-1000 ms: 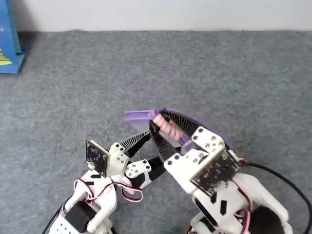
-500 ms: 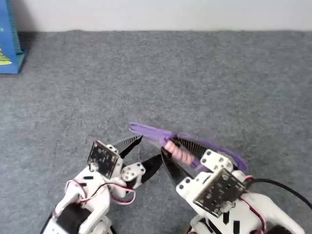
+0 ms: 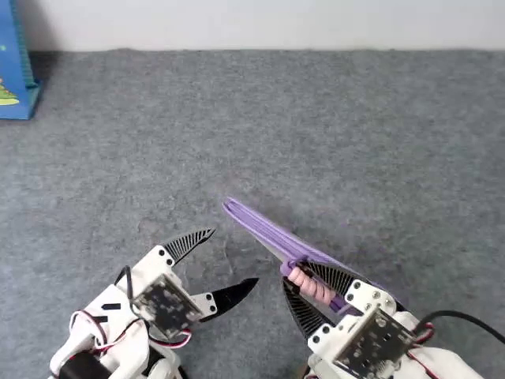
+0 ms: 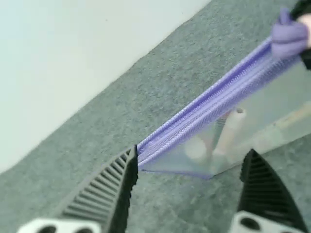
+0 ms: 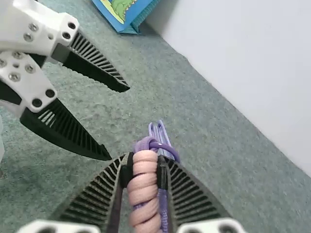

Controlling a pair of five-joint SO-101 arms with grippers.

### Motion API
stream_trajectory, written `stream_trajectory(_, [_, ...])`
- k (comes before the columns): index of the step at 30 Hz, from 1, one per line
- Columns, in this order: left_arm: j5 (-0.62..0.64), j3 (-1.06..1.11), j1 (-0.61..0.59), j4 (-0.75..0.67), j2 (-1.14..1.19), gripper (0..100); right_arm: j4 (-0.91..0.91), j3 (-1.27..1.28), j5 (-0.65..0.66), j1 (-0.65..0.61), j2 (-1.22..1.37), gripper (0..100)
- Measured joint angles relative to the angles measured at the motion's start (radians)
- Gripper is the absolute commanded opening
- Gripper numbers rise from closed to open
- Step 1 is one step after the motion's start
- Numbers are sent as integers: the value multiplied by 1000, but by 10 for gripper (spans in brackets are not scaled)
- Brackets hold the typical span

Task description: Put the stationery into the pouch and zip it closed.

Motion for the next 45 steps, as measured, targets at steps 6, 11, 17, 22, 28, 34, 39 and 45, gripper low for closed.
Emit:
stream_trajectory(6, [-133, 46, 0, -54, 0, 369, 2, 0, -14, -135, 0, 8])
stream_trajectory(11, [-184, 81, 14, -127, 0, 369, 21, -2, -34, -230, 21, 8])
stream_trajectory(17, [-190, 84, 129, -138, 0, 368, 23, -2, -35, -322, 75, 8])
stream_trajectory(22, [-192, 160, 209, -140, 0, 345, 37, -2, -35, -353, 78, 8])
stream_trajectory(28, [-192, 186, 279, -150, 0, 235, 109, -8, -35, -396, 78, 8])
stream_trajectory(34, [-190, 241, 290, -253, 0, 14, 135, -28, -34, -393, 78, 8])
stream_trajectory(39, [-187, 252, 278, -255, 0, 12, 149, -133, -34, -385, 78, 8])
stream_trajectory(45, [-190, 253, 192, -252, 0, 11, 149, -158, 5, -290, 78, 8])
